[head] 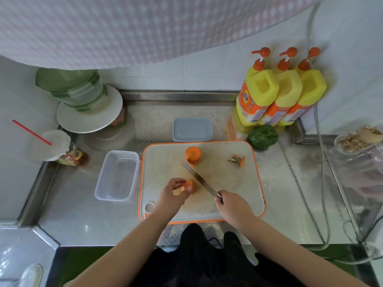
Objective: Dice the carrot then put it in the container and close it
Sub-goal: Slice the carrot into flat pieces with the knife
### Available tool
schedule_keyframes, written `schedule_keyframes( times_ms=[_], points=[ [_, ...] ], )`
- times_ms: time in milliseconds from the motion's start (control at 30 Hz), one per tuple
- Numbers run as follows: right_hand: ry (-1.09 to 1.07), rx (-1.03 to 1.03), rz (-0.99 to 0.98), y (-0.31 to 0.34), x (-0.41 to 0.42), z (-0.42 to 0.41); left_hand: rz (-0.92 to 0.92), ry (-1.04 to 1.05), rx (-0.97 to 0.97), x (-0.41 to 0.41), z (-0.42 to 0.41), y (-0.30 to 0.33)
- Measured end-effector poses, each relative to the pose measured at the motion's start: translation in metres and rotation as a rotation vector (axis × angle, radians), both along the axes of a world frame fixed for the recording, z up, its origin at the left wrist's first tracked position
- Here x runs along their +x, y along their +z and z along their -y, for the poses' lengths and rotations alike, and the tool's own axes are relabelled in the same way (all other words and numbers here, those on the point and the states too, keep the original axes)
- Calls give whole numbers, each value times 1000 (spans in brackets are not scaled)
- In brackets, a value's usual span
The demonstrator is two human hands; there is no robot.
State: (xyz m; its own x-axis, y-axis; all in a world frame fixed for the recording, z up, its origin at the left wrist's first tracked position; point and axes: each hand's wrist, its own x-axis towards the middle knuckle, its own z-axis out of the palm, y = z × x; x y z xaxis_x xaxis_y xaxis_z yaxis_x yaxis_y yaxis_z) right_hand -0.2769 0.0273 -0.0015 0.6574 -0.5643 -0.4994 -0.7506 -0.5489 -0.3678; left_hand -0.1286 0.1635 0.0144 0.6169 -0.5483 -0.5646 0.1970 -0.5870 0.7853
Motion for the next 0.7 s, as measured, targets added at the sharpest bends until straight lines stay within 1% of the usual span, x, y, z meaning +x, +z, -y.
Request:
schedule_keyframes(
  times_ms=[133,233,300,400,567,633,700],
  points=[
    [3,49,-58,-1,9,-6,-300,186,10,-3,9,7],
    [-6,57,-71,-2,14,-10,-502,262,-62,0,10,12],
    [-16,63,-68,-1,17,-10,-578,299,-85,1,11,13],
    [-42,61,-29,-2,21,-6,-661,300,-93,-3,15,11],
    [-9,26,-74,-2,24,1,-724,248,-103,-7,14,5],
    [4,24,-89,-4,23,1,-676,203,-74,-6,14,6],
    [4,35,-86,-4,22,-1,-558,124,-5,-3,13,6]
  ],
)
